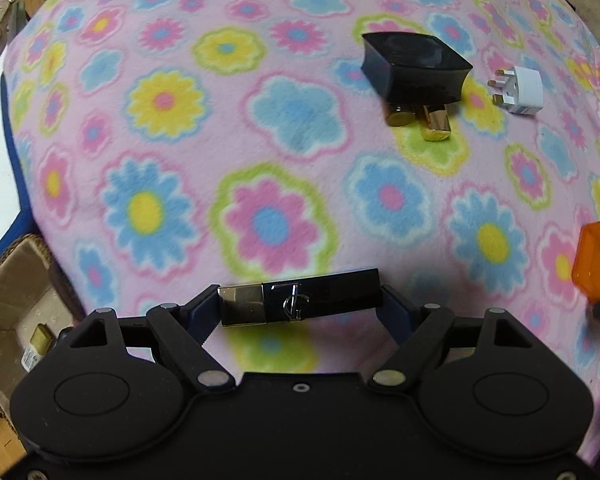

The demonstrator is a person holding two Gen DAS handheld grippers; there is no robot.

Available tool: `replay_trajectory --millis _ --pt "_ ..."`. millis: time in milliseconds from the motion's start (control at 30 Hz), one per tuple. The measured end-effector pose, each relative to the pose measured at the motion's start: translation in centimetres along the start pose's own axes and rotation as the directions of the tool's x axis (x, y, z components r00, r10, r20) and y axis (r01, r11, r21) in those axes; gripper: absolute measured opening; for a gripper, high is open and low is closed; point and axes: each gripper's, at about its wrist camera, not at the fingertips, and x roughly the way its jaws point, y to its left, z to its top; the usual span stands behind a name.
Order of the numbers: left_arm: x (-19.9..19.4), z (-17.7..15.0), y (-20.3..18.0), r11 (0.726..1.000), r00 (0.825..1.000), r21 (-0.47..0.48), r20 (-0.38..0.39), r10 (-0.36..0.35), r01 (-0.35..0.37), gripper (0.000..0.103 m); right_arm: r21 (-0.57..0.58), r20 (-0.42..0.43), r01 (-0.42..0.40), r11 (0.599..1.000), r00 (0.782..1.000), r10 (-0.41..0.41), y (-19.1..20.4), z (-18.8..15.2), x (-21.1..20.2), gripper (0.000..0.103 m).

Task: Organize rigid objects
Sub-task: 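Carry both items to the basket and open the right gripper over it while left holds lipstick, then grasp the white plug adapter with the right gripper while the left holds the lipstick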

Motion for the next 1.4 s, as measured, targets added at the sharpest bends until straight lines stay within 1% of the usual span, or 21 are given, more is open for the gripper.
replay_trajectory --millis 100,167,200,267,300,333,400,533,633,767,800,833,900,933,1000,1033,1067,1100,1133,1200,1400 --pt "-1.1 -0.5 1.3 1.0 1.0 -0.012 0.01 0.006 -0.006 0.078 -0.174 0.068 0.059 0.983 0.997 -0.048 2.5 0.8 0.7 0.094" --pt "-1.8 -0.9 2.1 1.0 1.0 -0.02 0.021 0.009 -0.008 0.078 -0.282 0.072 0.111 0.953 0.993 -0.094 3.8 1.1 2.3 0.093" --pt "-2.2 -1.2 2.7 1.0 1.0 -0.026 0.025 0.009 -0.008 0.078 -0.304 0.057 0.108 0.947 0.994 -0.095 3.9 1.2 3.0 0.092" --pt "-2.9 -1.8 3.9 0.999 0.999 -0.041 0.029 0.017 -0.016 0.078 -0.252 0.026 0.025 0.967 0.999 -0.019 2.8 2.1 3.0 0.086" --pt "-3.2 -2.2 4.6 0.998 0.999 -0.052 0.031 0.025 -0.023 0.078 -0.197 -0.019 -0.036 0.98 0.999 0.033 2.1 2.6 2.9 0.071" --pt "-3.4 -2.4 5.3 0.997 0.999 -0.065 0.032 0.034 -0.032 0.078 -0.133 -0.05 -0.076 0.988 0.996 0.07 1.6 3.0 2.8 0.067" --pt "-3.7 -2.7 6.8 0.995 0.998 -0.092 0.032 0.051 -0.048 0.078 -0.047 -0.089 -0.091 0.995 0.992 0.086 1.2 3.3 2.8 0.066" --pt "-4.5 -3.9 10.0 0.985 0.996 -0.155 0.034 0.085 -0.079 0.078 0.005 -0.106 -0.079 0.997 0.991 0.079 2.9 2.9 1.4 0.064" --pt "-5.0 -4.7 12.8 0.971 0.994 -0.22 0.036 0.107 -0.097 0.078 0.012 -0.09 -0.148 0.989 0.985 0.149 5.9 2.6 -0.4 0.064" --pt "-5.8 -6.1 16.7 0.947 0.99 -0.298 0.033 0.139 -0.123 0.078 -0.058 -0.068 -0.252 0.966 0.966 0.248 12.5 2.6 -3.4 0.061" --pt "-6.1 -6.4 17.7 0.94 0.988 -0.316 0.032 0.148 -0.131 0.078 -0.085 -0.07 -0.283 0.956 0.958 0.277 14.5 2.6 -4.1 0.042" --pt "-6.3 -6.8 18.6 0.933 0.987 -0.332 0.031 0.158 -0.139 0.078 -0.104 -0.081 -0.311 0.945 0.949 0.304 16.4 2.6 -4.6 0.032" --pt "-6.7 -7.4 20.4 0.921 0.983 -0.356 0.033 0.18 -0.157 0.078 -0.139 -0.091 -0.379 0.915 0.925 0.369 20.3 2.5 -5.7 0.031" --pt "-6.7 -7.6 21.3 0.916 0.981 -0.364 0.03 0.194 -0.17 0.078 -0.16 -0.093 -0.396 0.904 0.918 0.386 22.4 2.5 -6.1 0.027" --pt "-6.5 -7.9 22.8 0.884 0.969 -0.412 0.006 0.246 -0.222 0.078 -0.202 -0.076 -0.388 0.899 0.922 0.38 26.6 2.5 -6.1 0.024" --pt "-6.3 -8.0 23.2 0.874 0.963 -0.422 0.002 0.268 -0.242 0.078 -0.235 -0.059 -0.347 0.908 0.937 0.343 28.6 2.6 -5.5 0.023" --pt "-6.2 -8.1 23.3 0.872 0.961 -0.422 0.005 0.275 -0.247 0.078 -0.279 -0.056 -0.282 0.918 0.959 0.278 30.6 2.4 -4.5 0.021" --pt "-6.0 -8.2 23.4 0.875 0.964 -0.421 0.007 0.266 -0.238 0.078 -0.316 -0.067 -0.228 0.921 0.974 0.218 32.0 2.0 -3.3 0.013" --pt "-6.0 -8.3 23.4 0.882 0.971 -0.421 0.013 0.241 -0.213 0.078 -0.335 -0.086 -0.197 0.921 0.98 0.178 32.5 1.7 -2.2 0.011" --pt "-6.1 -8.3 23.2 0.898 0.979 -0.405 0.028 0.2 -0.172 0.078 -0.334 -0.088 -0.199 0.921 0.98 0.18 31.9 0.9 -2.0 0.011" --pt "-6.1 -8.0 21.8 0.92 0.98 -0.357 0.052 0.192 -0.161 0.078 -0.325 -0.012 -0.182 0.928 0.982 0.188 28.0 0.5 -3.7 0.015"
